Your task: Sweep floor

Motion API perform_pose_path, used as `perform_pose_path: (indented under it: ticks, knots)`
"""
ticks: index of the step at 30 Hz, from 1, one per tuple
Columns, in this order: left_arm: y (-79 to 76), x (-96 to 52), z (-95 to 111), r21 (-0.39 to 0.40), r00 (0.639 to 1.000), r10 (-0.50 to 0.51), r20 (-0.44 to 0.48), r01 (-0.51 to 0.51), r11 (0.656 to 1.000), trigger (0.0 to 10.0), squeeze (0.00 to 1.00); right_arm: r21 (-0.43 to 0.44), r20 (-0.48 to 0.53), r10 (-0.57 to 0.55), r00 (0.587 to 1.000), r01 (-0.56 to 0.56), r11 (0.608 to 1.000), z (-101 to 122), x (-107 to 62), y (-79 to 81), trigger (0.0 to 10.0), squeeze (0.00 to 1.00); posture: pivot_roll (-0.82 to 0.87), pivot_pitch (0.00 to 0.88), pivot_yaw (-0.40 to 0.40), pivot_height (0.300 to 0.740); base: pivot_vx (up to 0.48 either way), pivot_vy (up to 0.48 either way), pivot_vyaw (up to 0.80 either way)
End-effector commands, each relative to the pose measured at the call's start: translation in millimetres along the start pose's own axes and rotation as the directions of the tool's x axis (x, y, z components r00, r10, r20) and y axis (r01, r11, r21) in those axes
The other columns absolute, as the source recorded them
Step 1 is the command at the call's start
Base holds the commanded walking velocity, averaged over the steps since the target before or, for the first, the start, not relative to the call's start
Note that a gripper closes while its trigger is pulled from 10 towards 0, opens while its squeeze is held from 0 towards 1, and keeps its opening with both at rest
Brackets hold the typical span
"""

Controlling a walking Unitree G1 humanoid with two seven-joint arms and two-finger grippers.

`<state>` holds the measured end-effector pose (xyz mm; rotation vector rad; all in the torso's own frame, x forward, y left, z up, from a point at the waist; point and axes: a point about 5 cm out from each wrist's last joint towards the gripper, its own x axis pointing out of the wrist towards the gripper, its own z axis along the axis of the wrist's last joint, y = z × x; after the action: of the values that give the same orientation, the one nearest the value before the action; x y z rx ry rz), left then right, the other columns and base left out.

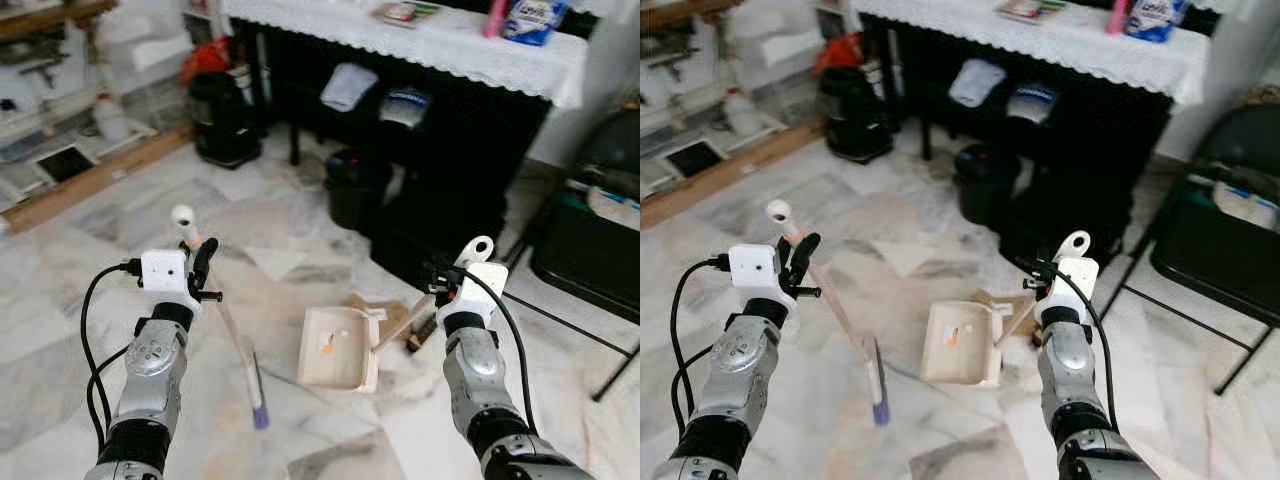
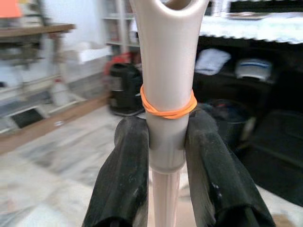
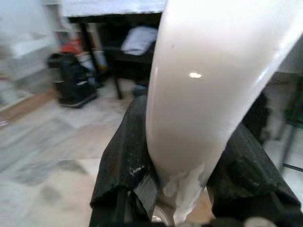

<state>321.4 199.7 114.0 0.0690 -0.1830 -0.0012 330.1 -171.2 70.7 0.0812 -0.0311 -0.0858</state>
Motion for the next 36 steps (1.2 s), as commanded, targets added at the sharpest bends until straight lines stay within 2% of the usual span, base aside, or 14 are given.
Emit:
perform_pose_path:
  ticks: [1,11,19,36]
  knots:
    - [-1.1,6.7,11.5,0.018,0.998,0.008,0.062,-0.010,1.000,10.0,0.00,-0.009,0.072,0.032,0.997,-0.032,0.999,14.2,4.9,6.5,10.0,0.00,0.02,0.000,-0.005,0.740,0.000,0.000,0.80]
    - [-2.8,4.2,12.1,0.037,0.997,0.027,0.078,-0.030,0.999,10.0,0.00,-0.008,0.088,0.023,0.996,-0.023,1.000,21.1,7.9,3.4,10.0,0.00,0.03,0.000,-0.010,0.740,0.000,0.000,0.80]
    - [-1.2,-3.8,6.0,0.059,0.998,0.032,0.055,-0.035,0.998,10.0,0.00,-0.006,0.091,0.035,0.995,-0.035,0.999,23.2,8.1,6.5,10.0,0.00,0.04,0.000,-0.015,0.740,0.000,0.000,0.80]
    - [-1.0,-2.5,5.9,0.084,0.999,0.030,0.044,-0.034,0.996,10.0,0.00,-0.002,0.103,0.019,0.994,-0.019,1.000,28.1,9.5,3.3,10.0,0.00,0.03,0.000,0.004,0.740,0.000,0.000,0.80]
